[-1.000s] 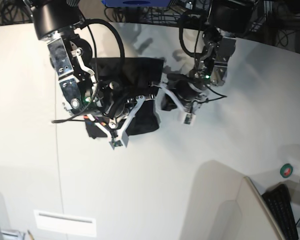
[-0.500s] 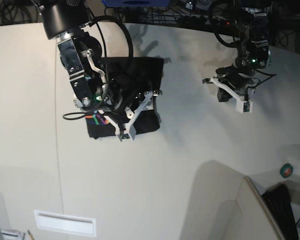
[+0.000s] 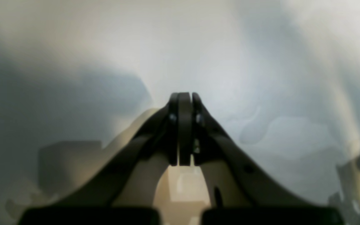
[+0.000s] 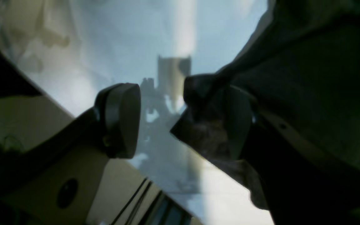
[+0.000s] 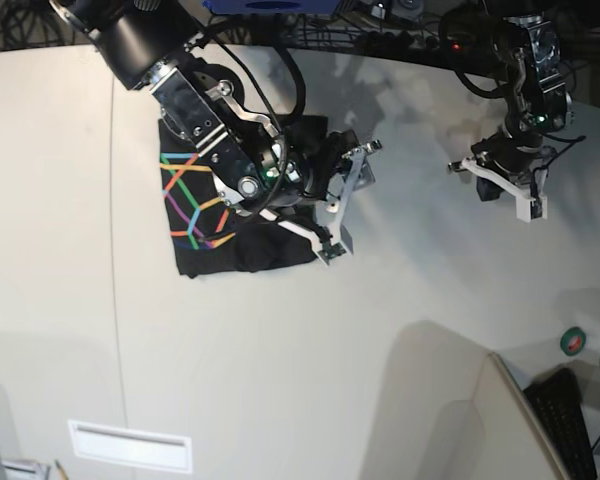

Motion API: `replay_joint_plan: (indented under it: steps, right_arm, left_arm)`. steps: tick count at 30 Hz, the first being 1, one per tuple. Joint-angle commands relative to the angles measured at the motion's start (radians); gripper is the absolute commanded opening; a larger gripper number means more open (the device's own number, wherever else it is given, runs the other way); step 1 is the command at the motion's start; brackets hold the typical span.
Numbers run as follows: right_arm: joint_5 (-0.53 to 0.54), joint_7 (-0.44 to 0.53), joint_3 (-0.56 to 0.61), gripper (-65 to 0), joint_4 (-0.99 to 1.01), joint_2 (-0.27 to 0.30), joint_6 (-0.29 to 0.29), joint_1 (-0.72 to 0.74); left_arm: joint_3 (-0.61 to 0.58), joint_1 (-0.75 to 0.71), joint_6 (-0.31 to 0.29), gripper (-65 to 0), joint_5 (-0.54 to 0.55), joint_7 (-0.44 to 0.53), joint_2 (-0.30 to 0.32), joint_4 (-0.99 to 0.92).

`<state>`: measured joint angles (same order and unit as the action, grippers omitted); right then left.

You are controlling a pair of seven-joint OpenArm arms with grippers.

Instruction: Layout the t-shirt on the table in an organized manner, then fold the t-shirt properly

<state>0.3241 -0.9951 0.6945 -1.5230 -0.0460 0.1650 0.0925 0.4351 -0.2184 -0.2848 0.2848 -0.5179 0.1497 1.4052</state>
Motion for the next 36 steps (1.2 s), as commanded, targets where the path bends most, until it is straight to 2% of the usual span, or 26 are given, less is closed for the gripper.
replay_joint_plan:
  steps: [1, 4, 6, 8, 9, 10, 12, 13, 15, 17, 22, 27, 36]
  right_arm:
    - [0.011, 0.012, 0.034, -27.3, -0.024, -0.002, 0.006, 0.026]
    - [0.011, 0.012, 0.092, -27.3, -0.135, 0.047, 0.008, 0.033]
    - [0.011, 0.014, 0.084, -27.5, -0.265, 0.116, 0.012, 0.013]
    - [0.011, 0.014, 0.029, -29.3, -0.376, 0.179, 0.078, -0.007]
    - [0.013, 0.014, -0.006, -32.9, -0.405, 0.199, 0.118, -0.021]
    - [0.013, 0.023, -0.051, -39.2, -0.409, 0.217, 0.144, -0.033]
    - [0.013, 0.046, -0.151, -58.5, -0.393, 0.240, 0.150, -0.049]
    - [0.013, 0.069, -0.187, -65.0, -0.370, 0.249, 0.150, -0.056]
    - [0.014, 0.111, -0.249, -65.0, -0.305, 0.255, 0.150, -0.070]
    - [0.016, 0.120, -0.283, -65.0, -0.238, 0.255, 0.150, -0.073]
    - [0.016, 0.127, -0.283, -65.0, -0.123, 0.248, 0.150, -0.090]
    - [0.017, 0.126, -0.186, -65.0, -0.107, 0.220, 0.150, -0.093]
    - [0.017, 0.129, -0.068, -65.0, 0.071, 0.071, 0.150, 0.063]
  left_arm:
    - [0.005, 0.007, -0.001, -65.0, 0.004, 0.017, 0.011, 0.013]
    - [0.006, 0.007, -0.001, -65.0, 0.004, 0.017, 0.017, 0.013]
    - [0.006, 0.000, -0.001, -65.0, 0.014, 0.017, 0.047, 0.013]
    - [0.023, -0.003, -0.001, -65.0, 0.014, 0.017, 0.066, 0.013]
    - [0.052, -0.011, -0.001, -65.0, 0.014, 0.017, 0.070, 0.013]
    - [0.086, -0.019, -0.001, -65.0, 0.014, 0.018, 0.070, 0.013]
    - [0.143, -0.023, -0.001, -65.0, 0.014, 0.017, 0.070, 0.015]
    - [0.156, -0.025, -0.001, -65.0, 0.014, 0.017, 0.072, 0.015]
    - [0.175, -0.028, -0.001, -65.0, 0.014, 0.017, 0.072, 0.015]
    - [0.178, -0.029, -0.001, -65.0, 0.014, 0.017, 0.072, 0.015]
    - [0.172, -0.029, -0.001, -65.0, 0.014, 0.017, 0.069, 0.015]
    - [0.172, -0.026, -0.001, -65.0, 0.014, 0.017, 0.066, 0.013]
    - [0.172, -0.028, -0.001, -65.0, 0.014, 0.017, 0.066, 0.013]
